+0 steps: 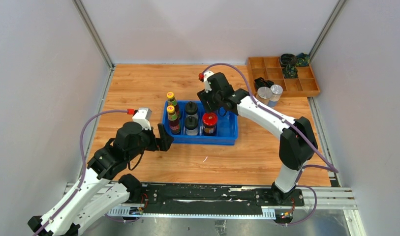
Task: Organize the condiment bottles
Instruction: Place the bottle in the storage box.
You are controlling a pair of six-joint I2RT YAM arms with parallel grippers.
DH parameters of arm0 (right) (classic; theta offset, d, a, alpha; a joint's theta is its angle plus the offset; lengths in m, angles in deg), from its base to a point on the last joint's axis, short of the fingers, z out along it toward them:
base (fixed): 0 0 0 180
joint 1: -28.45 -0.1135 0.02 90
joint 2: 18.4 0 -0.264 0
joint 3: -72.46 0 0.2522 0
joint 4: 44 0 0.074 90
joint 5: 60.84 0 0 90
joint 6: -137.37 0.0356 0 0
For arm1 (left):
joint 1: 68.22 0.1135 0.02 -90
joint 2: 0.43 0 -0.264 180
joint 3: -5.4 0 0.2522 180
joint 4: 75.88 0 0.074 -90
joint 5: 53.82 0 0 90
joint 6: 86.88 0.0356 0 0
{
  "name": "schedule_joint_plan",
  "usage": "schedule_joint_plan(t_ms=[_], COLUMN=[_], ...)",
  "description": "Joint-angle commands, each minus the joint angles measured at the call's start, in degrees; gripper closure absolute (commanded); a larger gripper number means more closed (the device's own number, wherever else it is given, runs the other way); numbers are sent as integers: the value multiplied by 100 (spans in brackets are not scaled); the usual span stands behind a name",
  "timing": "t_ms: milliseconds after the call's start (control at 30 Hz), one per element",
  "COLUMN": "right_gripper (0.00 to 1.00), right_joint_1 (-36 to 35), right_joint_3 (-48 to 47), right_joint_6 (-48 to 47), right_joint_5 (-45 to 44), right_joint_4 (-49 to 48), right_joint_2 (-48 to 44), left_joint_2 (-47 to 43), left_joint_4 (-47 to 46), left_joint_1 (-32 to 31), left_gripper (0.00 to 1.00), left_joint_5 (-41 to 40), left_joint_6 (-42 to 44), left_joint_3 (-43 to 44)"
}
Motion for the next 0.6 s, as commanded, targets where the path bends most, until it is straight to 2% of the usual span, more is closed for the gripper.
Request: schedule_joint_plan(t_ms=[0,567], right_gripper=[51,51], right_joint_1=[-58,-50], right_joint_3=[-48,-195], right_joint_6=[104,237], right_joint_5=[79,263], right_joint_4=[-183,-188], right_joint_2=[-286,362], left_joint_2=[22,-48], left_joint_4=[-17,-7], left_joint_1=[-45,-44], left_gripper=[0,0], left_joint_5=[-14,-14], left_joint_6=[23,17], left_joint_3=[36,-7])
